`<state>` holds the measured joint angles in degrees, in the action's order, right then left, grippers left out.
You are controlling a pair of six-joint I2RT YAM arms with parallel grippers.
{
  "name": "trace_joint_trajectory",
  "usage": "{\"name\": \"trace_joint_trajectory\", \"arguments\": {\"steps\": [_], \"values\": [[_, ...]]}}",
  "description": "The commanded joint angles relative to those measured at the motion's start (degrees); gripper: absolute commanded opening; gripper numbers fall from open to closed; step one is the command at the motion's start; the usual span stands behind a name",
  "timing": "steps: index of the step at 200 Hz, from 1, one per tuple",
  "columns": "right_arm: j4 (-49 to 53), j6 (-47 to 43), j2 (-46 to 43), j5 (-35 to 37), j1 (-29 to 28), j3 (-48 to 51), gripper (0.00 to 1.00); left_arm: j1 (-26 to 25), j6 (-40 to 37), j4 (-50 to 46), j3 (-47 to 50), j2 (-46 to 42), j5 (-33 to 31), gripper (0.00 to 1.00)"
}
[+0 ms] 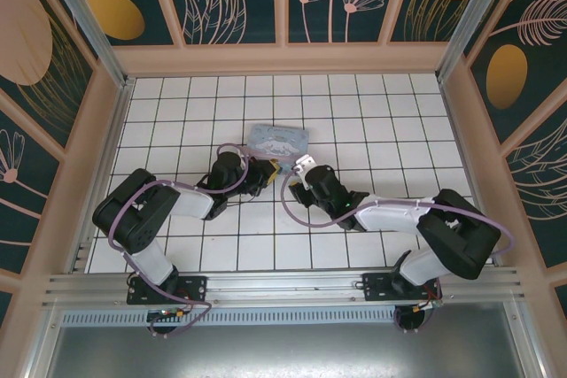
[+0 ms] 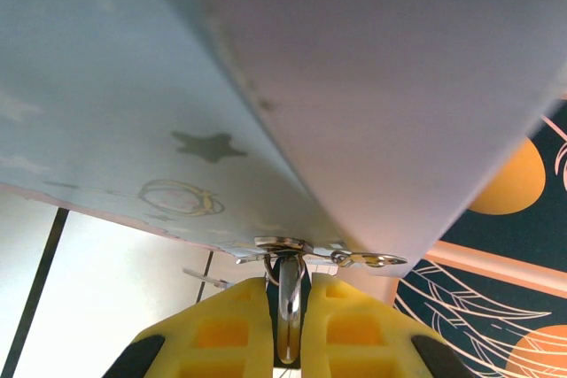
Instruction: Unlock the padlock with the key
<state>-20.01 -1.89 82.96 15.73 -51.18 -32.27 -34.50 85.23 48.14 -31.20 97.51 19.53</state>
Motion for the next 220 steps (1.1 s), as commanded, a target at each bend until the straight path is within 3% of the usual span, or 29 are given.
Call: {"name": "trace_joint_trajectory", "arguments": {"steps": [1, 113, 220], "values": [[-2.8, -2.7, 0.5, 4.3, -1.4, -0.4, 0.53, -0.3, -1.0, 0.9, -1.6, 0.4, 1.5, 0.00], [-5.6, -11.4, 9.6, 11.1, -4.6, -7.7, 0.54, -0.3, -1.0, 0.7, -1.8, 0.3, 1.7, 0.00], [-5.7, -11.3, 13.4, 9.6, -1.9, -11.3, 0.45, -0.2, -1.1, 0.5, -1.3, 0.3, 1.7, 0.00]]}}
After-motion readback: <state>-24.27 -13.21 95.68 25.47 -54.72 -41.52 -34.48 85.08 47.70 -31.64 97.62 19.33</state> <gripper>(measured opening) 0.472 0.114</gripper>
